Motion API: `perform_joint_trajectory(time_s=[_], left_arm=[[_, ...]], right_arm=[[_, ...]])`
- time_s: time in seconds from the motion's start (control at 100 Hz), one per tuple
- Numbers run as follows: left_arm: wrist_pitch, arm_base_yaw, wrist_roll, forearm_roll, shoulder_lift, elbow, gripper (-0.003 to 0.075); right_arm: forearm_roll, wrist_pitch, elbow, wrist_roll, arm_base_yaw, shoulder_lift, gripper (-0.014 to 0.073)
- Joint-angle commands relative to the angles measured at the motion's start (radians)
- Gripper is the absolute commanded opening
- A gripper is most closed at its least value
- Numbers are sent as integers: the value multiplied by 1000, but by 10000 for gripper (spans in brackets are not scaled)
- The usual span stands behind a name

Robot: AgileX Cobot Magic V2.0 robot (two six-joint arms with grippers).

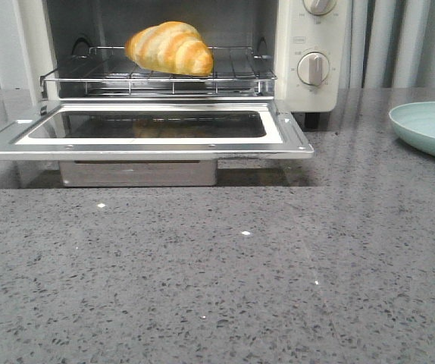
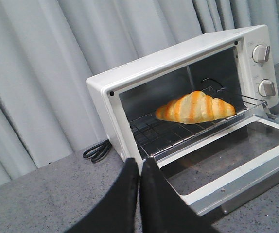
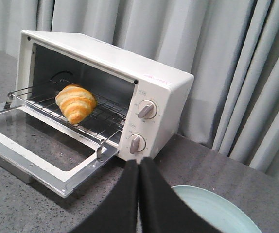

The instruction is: Put bread in oven

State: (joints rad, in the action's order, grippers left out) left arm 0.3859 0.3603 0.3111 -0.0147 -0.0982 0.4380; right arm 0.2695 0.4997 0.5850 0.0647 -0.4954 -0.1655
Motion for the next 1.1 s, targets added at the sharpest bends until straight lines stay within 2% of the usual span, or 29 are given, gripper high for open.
perform_joint_trajectory(time_s=[0.0,0.14,0.26,0.37,0.45,0.58,0.76,0.85,0.98,1.09], left_arm=[[-82,-3,-8,-11,-11,26,-22],[-82,-3,-8,-12,-11,3,-21],[-92,-4,86,71,7,-39,-21],[-115,-13,86,-29,54,-110,-21],[-163,-32,91,-21,97,-184,-21],[-260,-71,-32,-34,128,-304,-21],[-260,-141,-192,-34,128,-427,-21],[-241,-165,-220,-39,128,-463,-21],[-127,-183,-222,-55,128,-460,-21],[-126,-185,-222,-55,128,-462,-21]], right_arm=[[21,-87,21,-5,5,-12,-48],[21,-87,21,-5,5,-12,-48],[21,-87,21,-5,5,-12,-48],[21,-87,21,-5,5,-12,-48],[21,-87,21,-5,5,-12,-48],[21,-87,21,-5,5,-12,-48],[21,-85,21,-5,5,-12,-48],[21,-85,21,-5,5,-12,-48],[21,-85,21,-5,5,-13,-48],[21,-85,21,-5,5,-13,-48]])
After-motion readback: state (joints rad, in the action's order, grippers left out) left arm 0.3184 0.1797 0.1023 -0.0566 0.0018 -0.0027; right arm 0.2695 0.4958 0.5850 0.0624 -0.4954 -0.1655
